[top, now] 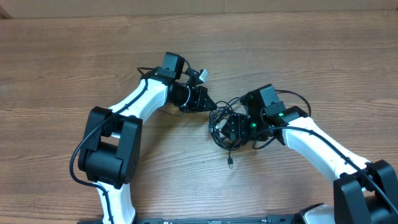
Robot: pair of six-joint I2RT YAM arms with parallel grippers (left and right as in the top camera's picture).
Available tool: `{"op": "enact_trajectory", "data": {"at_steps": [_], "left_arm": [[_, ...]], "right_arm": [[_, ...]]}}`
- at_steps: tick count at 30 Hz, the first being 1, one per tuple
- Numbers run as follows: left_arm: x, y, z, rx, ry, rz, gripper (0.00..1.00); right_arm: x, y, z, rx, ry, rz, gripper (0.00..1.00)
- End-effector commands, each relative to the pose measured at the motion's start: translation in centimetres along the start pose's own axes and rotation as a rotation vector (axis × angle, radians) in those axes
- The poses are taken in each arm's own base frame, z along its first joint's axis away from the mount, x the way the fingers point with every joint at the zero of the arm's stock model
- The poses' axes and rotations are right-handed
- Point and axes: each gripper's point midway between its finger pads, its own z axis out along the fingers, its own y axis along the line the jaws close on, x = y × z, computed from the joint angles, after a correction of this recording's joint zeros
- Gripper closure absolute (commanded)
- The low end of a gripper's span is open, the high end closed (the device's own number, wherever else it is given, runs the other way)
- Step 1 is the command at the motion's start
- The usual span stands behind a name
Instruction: Untangle cables
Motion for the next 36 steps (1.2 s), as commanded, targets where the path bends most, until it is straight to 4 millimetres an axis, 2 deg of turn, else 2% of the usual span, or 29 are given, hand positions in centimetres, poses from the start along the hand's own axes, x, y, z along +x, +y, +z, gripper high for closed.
{"op": "enact_trajectory", "data": {"at_steps": [1, 5, 12, 18, 21, 23, 24, 27, 29, 30, 33, 36], "left_arm": [[-0.1, -1.0, 0.1, 0.065, 0.013, -0.023, 0.96], [-0.1, -0.8, 0.4, 0.041, 0.012, -0.031, 0.96], [-0.8, -1.7, 1.1, 0.055, -0.011, -0.072, 0.96], [-1.5, -2.5, 1.5, 0.069, -0.031, -0.08, 0.96], [-1.5, -2.0, 1.6, 0.041, -0.035, -0.088, 0.96], [-1.4, -1.9, 1.6, 0.032, -0.035, -0.093, 0.96], [-1.4, -1.9, 1.6, 0.033, -0.035, -0.093, 0.96], [-1.2, -1.7, 1.6, 0.029, -0.028, -0.105, 0.96], [-1.0, -1.6, 1.6, 0.022, -0.022, -0.117, 0.96], [-0.9, -1.5, 1.5, 0.02, -0.018, -0.122, 0.96], [-0.7, -1.4, 1.6, 0.017, -0.012, -0.13, 0.96], [-0.6, -1.4, 1.6, 0.016, -0.01, -0.132, 0.96]], "right_arm": [[0.0, 1.4, 0.0, -0.073, 0.009, -0.007, 0.16], [0.0, 1.4, 0.0, -0.074, 0.01, 0.021, 0.17], [1.1, 1.1, 0.4, -0.054, 0.041, 0.03, 0.17], [1.6, -0.5, 1.0, 0.006, 0.032, 0.055, 0.17], [1.7, -0.6, 1.1, 0.007, 0.033, 0.057, 0.17], [1.5, 0.9, 0.7, -0.076, 0.046, 0.049, 0.17], [1.3, 1.8, 0.4, -0.126, 0.055, 0.038, 0.21], [0.4, 4.6, -1.1, -0.28, 0.062, -0.023, 0.42], [-0.4, 5.2, -1.6, -0.298, 0.042, -0.051, 0.46], [-0.6, 5.3, -1.7, -0.301, 0.031, -0.078, 0.44], [-0.9, 5.3, -1.7, -0.298, 0.012, -0.138, 0.28], [-0.9, 4.8, -1.5, -0.27, 0.005, -0.137, 0.18]]}}
